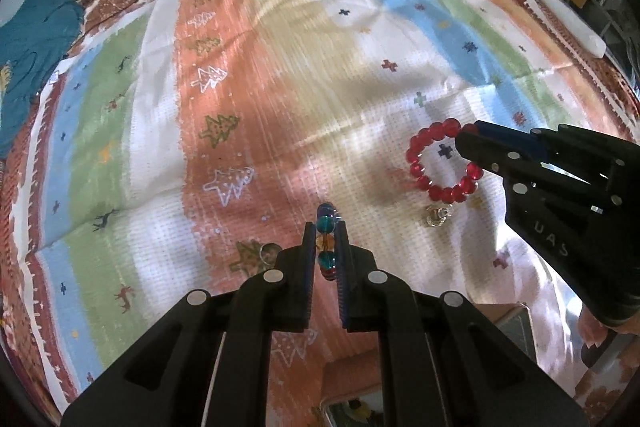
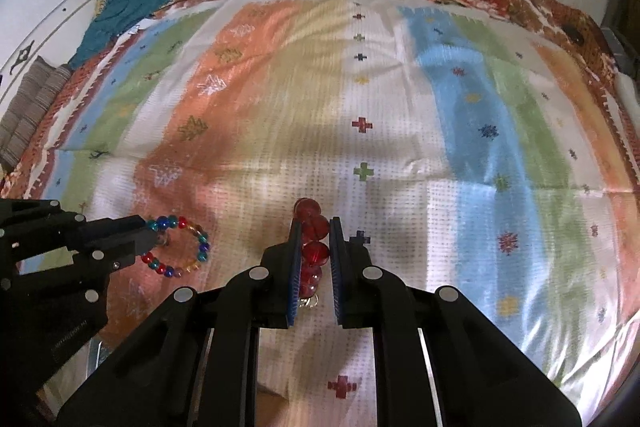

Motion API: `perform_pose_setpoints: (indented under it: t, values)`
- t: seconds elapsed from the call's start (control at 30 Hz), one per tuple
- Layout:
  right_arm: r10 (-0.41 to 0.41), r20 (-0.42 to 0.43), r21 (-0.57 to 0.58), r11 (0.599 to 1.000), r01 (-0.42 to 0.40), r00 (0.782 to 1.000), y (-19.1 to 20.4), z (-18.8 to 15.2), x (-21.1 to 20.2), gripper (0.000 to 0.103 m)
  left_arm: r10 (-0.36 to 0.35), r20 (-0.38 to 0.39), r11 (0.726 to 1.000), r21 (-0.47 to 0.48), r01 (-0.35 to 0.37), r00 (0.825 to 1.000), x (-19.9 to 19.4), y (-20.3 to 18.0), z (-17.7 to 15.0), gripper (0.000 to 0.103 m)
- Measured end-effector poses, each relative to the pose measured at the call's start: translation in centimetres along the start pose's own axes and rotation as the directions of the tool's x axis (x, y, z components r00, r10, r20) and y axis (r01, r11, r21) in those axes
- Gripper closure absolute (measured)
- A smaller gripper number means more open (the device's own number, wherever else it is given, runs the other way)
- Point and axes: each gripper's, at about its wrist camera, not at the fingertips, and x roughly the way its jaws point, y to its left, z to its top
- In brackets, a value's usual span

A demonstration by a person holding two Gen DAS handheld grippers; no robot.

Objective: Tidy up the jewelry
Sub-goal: 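Lift both held bracelets and carry them over the silver tin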

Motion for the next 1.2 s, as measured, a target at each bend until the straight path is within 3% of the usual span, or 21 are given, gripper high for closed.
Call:
perform_pose_setpoints:
  t: [0.8, 1.2]
  values:
    - [0.077, 0.075, -0.047, 0.996, -0.073, 0.994, 2.2, -2.8, -7.6, 0.089, -0.051, 0.173, 0.998, -0.036, 0.058, 0.984, -9.8, -0.1, -3.0, 0.094]
    - [0.086, 0.089, -0.076, 0.994, -0.08, 0.992, 2.8, -4.6, -9.9, 0.089, -0.048, 0.177, 0.998, -0.021, 0.052, 0.983, -10.9, -0.5, -5.4, 0.094]
